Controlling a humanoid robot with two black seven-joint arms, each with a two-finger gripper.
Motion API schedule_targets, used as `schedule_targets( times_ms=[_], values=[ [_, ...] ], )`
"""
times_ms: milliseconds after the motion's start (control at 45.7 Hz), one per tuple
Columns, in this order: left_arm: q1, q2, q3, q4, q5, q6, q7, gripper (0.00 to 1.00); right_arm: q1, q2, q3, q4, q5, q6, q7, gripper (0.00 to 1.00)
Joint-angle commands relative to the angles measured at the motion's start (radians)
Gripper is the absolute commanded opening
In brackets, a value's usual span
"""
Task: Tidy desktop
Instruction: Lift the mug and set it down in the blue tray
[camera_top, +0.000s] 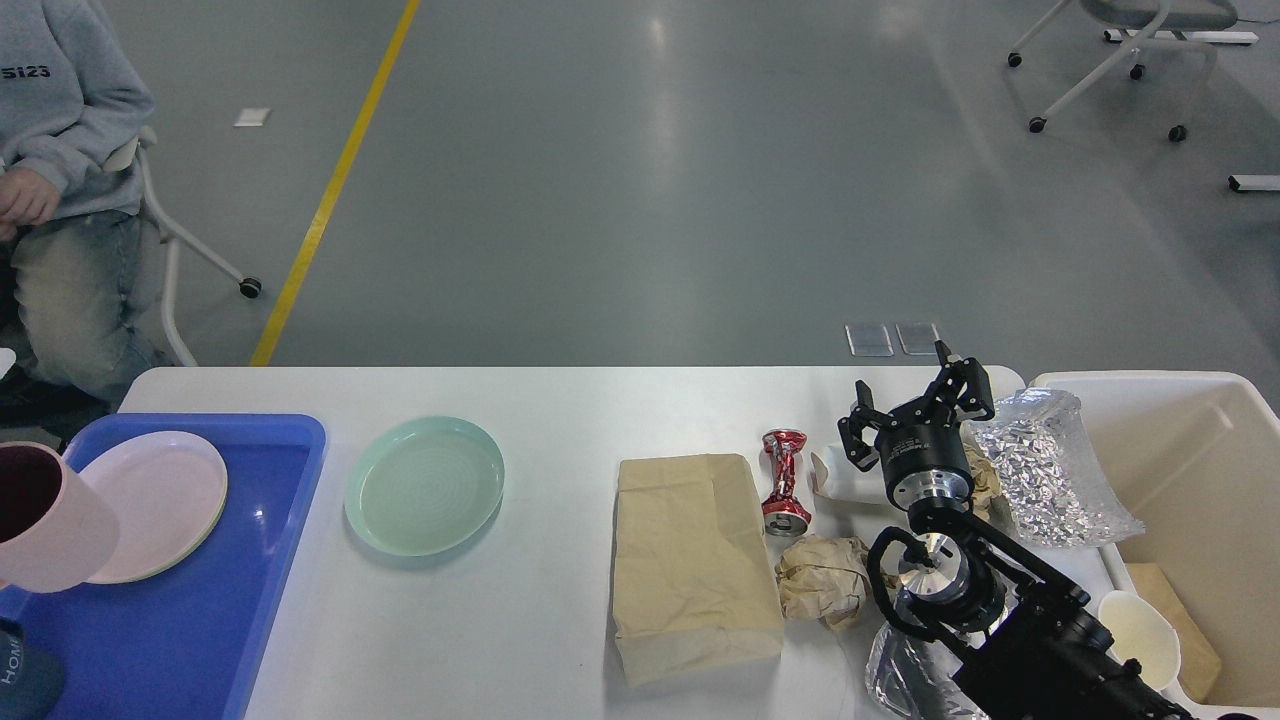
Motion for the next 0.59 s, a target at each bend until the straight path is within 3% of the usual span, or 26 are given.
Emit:
schedule_targets(
  times_ms=[0, 131, 350, 569],
  values=[
    [0.243, 0.113, -0.174, 0.142, 0.105, 0.000, 0.006, 0.00, 0.000, 0.000, 0.000, 0.000, 0.000, 0.000, 0.000, 1.00],
    [0.562, 0.147, -0.467, 0.281, 0.188, 0.000, 0.000, 0.01, 0.000, 0.000, 0.000, 0.000, 0.000, 0.000, 0.000, 1.00],
    [0.872, 0.137, -0.721, 0.410, 0.191, 0.000, 0.006, 0.01, 0.000, 0.000, 0.000, 0.000, 0.000, 0.000, 0.000, 1.00],
    [0.954, 0.094, -0.804, 0.455, 0.191, 0.000, 0.010, 0.01, 0.000, 0.000, 0.000, 0.000, 0.000, 0.000, 0.000, 1.00]
  ],
)
